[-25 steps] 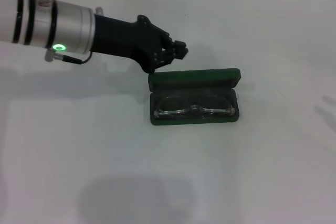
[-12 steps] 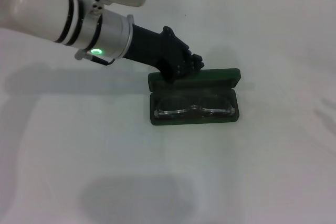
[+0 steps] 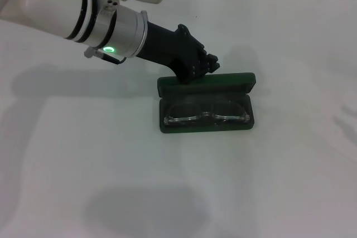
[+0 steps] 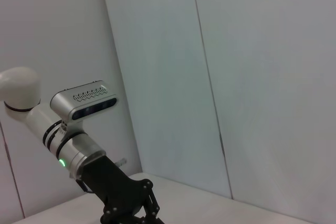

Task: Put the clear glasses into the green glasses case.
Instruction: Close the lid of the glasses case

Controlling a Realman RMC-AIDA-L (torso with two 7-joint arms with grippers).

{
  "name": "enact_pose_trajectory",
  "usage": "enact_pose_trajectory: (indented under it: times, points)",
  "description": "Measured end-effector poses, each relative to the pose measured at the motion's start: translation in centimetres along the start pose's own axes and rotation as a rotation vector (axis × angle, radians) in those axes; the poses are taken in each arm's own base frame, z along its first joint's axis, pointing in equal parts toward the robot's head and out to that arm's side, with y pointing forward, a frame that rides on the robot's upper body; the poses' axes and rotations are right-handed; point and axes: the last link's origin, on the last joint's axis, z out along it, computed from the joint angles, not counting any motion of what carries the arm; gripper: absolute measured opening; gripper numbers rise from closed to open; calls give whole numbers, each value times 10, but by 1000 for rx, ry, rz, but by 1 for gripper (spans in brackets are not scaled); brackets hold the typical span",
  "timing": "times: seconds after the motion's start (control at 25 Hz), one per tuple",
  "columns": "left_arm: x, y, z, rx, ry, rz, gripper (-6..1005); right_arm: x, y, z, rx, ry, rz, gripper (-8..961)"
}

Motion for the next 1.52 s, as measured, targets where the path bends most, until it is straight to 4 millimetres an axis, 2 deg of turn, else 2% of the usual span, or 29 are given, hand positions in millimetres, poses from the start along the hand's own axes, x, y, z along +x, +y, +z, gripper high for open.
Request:
enact_pose_trajectory:
  times: [0.76, 0.96, 1.52]
  points:
    - [-6, 0, 0, 0, -40, -1, 100, 4, 2, 2, -18, -18, -7, 295]
    - [-6, -2, 0, 11, -37, -1, 175, 5, 2, 2, -16, -18, -5, 294]
    - [-12, 0, 3, 6, -44, -25, 141, 8, 3, 2, -16, -24, -6, 295]
